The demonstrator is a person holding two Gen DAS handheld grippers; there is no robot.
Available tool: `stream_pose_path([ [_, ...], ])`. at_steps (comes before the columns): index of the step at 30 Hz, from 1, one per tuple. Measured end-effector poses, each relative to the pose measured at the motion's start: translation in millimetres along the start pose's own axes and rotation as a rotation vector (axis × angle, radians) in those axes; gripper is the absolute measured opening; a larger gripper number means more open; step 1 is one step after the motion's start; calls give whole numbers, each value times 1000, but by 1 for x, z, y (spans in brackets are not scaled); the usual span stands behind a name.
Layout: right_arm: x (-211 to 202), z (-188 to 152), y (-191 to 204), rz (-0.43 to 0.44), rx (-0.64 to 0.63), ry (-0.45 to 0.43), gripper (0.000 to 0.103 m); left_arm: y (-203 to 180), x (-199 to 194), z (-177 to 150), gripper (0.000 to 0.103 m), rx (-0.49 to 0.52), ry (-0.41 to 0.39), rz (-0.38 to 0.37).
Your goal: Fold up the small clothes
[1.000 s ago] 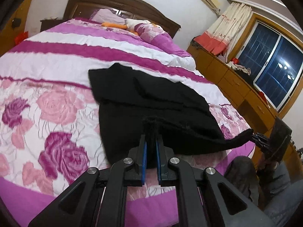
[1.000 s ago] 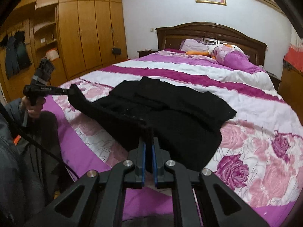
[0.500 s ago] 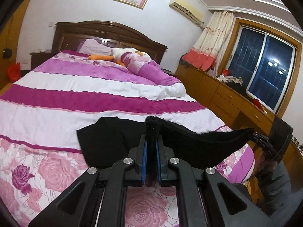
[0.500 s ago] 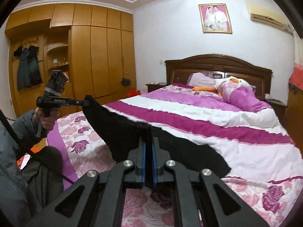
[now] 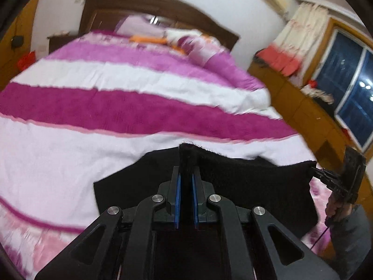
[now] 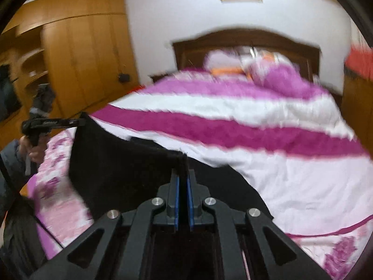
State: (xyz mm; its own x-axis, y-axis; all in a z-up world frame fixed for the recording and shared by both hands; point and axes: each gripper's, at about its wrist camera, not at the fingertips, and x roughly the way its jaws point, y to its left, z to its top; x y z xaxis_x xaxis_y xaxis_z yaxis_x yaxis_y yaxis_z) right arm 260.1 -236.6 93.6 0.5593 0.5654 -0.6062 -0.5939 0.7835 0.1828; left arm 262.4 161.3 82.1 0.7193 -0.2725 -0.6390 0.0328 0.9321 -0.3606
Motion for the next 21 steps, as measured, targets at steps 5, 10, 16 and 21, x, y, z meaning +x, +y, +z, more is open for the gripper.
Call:
stream_pose_path([
  [5,79,-18,-40,-61,48,117,6,23,67,-2,0,0,81,53],
  [10,86,-31,-53,-46,93,78,6,24,80,-5,0,13,86,44],
  [16,84,-25,-66,-66,142,32,6,28,89,-2,0,-9,86,51],
  [21,86,-25,-62,-123,142,72,13,26,83,-6,0,-13,139,67],
])
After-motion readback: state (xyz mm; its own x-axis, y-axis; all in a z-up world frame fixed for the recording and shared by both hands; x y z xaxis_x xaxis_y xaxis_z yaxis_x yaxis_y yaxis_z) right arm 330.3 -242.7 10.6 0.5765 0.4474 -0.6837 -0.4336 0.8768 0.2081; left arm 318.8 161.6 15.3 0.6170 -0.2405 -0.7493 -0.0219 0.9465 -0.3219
